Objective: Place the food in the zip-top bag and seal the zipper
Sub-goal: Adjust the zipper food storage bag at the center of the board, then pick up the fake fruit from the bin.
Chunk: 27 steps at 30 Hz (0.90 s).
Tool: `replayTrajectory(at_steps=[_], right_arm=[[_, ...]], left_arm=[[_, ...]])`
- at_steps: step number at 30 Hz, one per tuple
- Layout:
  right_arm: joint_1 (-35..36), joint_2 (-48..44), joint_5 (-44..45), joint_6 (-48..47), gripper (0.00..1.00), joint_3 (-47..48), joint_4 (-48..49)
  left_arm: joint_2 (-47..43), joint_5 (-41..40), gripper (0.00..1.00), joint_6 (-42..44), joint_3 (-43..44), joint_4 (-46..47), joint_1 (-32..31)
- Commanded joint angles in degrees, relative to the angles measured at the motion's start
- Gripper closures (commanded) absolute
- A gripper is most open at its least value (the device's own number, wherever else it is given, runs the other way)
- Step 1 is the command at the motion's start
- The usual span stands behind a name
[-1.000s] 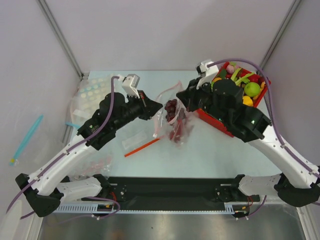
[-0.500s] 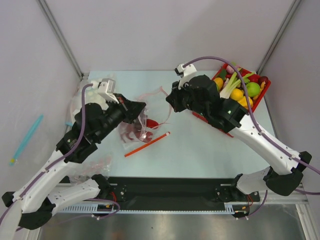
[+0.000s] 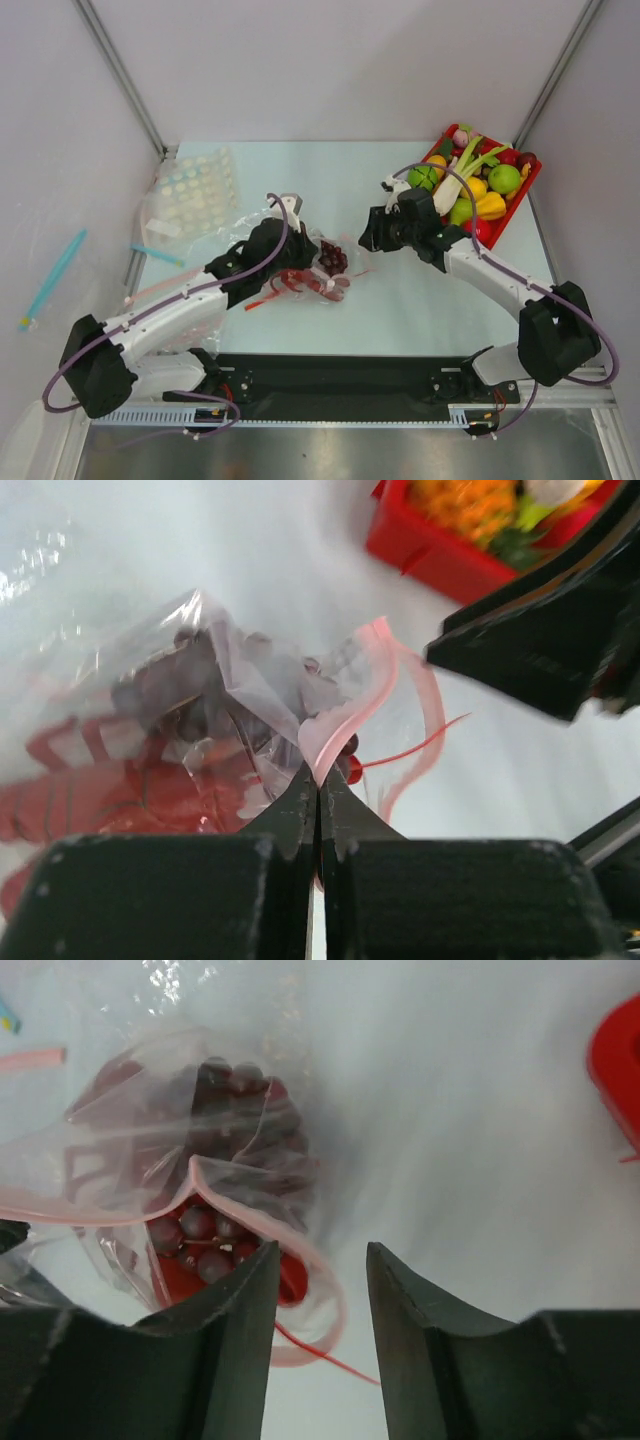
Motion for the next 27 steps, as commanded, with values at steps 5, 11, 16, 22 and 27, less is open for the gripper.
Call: replayTrajectory(at_steps=[5,11,16,22,27], right_arm=[[-4.41,-13.31,0.10,1.67,0.36,-2.67,6.68],[-11.08,-21.16,13.97,4.03,0.25,-6.81,3.87],[-21.53,-18.71,19.71,8.42,0.21,-7.07,-0.53],[-30.94,-15.90,19.80,14.49,0.12,-9.44,-0.71],[-35.26,-11.94,22.86,17.48,0.04,-9.89,-0.27]], left_arm=[[-1.64,2.17,1.00,0.11,-0.06,9.67,0.28],[-3.57,4.64,1.00,-0.15,-1.29,12.83,0.28],[-6.02,4.20,1.00,0.02,-2.17,13.10,0.28],[-7.53,2.97,1.00,0.46,-3.05,13.45,0.28],[-7.79,3.32,1.00,0.37,-2.87,13.27,0.28]])
